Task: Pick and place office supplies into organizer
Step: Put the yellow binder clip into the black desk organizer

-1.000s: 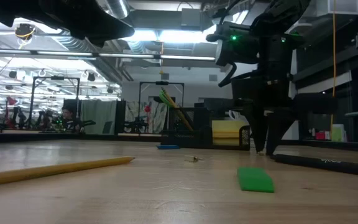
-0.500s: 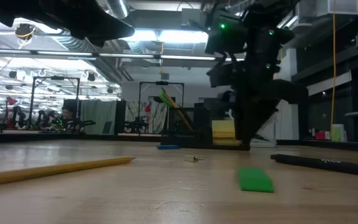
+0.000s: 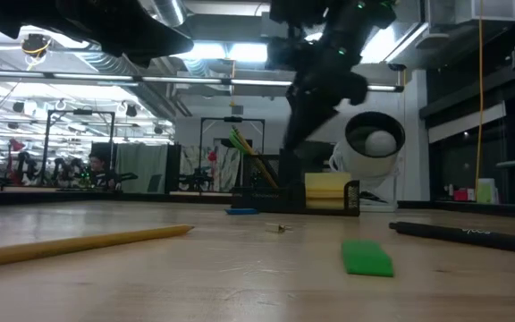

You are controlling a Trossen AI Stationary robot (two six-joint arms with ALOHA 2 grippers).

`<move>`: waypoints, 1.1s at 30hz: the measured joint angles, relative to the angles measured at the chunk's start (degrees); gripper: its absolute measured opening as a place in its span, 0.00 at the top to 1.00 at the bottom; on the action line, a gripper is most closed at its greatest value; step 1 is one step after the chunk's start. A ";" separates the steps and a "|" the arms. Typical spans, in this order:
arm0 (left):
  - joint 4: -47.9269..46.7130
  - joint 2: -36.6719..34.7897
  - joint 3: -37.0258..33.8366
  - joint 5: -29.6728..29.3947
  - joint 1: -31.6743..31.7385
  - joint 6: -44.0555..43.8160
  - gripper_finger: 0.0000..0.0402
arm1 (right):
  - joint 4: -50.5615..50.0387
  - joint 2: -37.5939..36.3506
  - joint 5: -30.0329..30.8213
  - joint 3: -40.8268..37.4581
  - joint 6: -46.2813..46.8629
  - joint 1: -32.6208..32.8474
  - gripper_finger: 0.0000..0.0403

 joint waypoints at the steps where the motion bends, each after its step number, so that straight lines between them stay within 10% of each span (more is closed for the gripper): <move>1: 0.00 0.00 0.00 0.00 0.00 -0.01 0.99 | 1.25 0.00 1.15 0.14 0.00 0.00 0.81; 33: -0.50 0.00 0.00 0.00 -0.01 -0.02 0.99 | 17.56 9.40 7.24 -0.80 7.03 -8.96 0.81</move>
